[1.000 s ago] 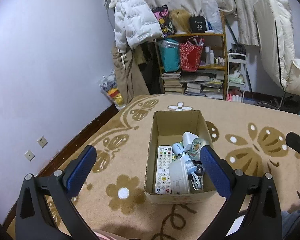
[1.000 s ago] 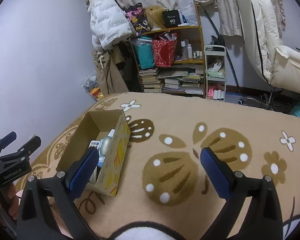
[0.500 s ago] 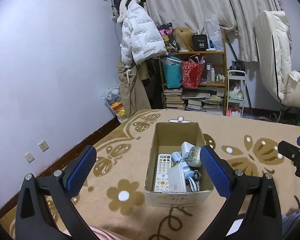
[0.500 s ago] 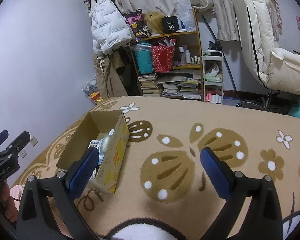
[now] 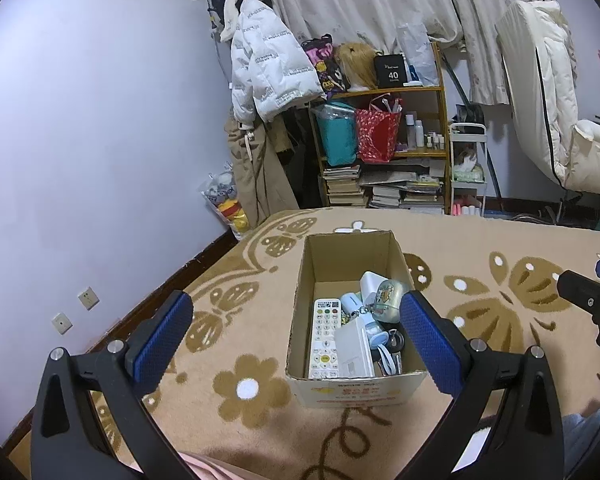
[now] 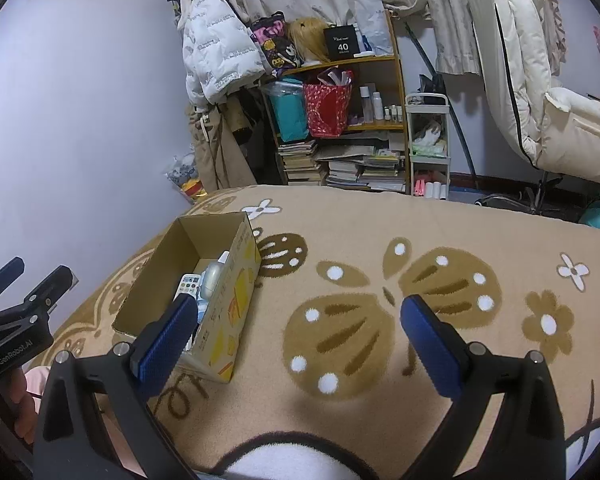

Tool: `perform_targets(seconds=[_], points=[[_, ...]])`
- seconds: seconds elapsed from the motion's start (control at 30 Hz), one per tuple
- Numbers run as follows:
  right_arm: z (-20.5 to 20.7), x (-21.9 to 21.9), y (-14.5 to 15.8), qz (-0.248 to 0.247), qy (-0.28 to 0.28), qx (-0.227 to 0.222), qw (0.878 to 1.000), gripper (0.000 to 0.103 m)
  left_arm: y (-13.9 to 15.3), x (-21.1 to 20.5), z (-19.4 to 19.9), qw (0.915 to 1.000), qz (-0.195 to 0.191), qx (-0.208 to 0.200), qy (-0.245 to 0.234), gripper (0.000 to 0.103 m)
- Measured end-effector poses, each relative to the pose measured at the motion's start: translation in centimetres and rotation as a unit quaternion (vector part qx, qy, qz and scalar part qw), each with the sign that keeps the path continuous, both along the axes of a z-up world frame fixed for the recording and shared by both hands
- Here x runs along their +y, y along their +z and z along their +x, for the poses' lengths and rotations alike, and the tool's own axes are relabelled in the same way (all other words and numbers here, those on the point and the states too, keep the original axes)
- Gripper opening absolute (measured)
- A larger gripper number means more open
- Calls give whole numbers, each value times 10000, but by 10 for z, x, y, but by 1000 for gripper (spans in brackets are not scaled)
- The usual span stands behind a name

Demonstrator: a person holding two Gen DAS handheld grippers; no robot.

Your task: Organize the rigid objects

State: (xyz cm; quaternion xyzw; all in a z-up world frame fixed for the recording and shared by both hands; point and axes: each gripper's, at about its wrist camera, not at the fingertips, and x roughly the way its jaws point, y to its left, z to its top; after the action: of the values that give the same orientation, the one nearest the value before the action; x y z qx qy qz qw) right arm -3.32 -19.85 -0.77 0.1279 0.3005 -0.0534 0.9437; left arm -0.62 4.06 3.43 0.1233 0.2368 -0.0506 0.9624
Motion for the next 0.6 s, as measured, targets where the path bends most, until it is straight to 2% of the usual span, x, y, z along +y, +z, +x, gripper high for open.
perform_targets(seconds=[0.3, 0.6], points=[[5, 3, -2, 40, 49, 43, 10000, 103, -4, -5, 6, 9998, 131, 82, -111, 102], [5, 4, -2, 37, 45, 44, 10000, 103, -7, -4, 5, 9999, 64, 64, -54, 102]])
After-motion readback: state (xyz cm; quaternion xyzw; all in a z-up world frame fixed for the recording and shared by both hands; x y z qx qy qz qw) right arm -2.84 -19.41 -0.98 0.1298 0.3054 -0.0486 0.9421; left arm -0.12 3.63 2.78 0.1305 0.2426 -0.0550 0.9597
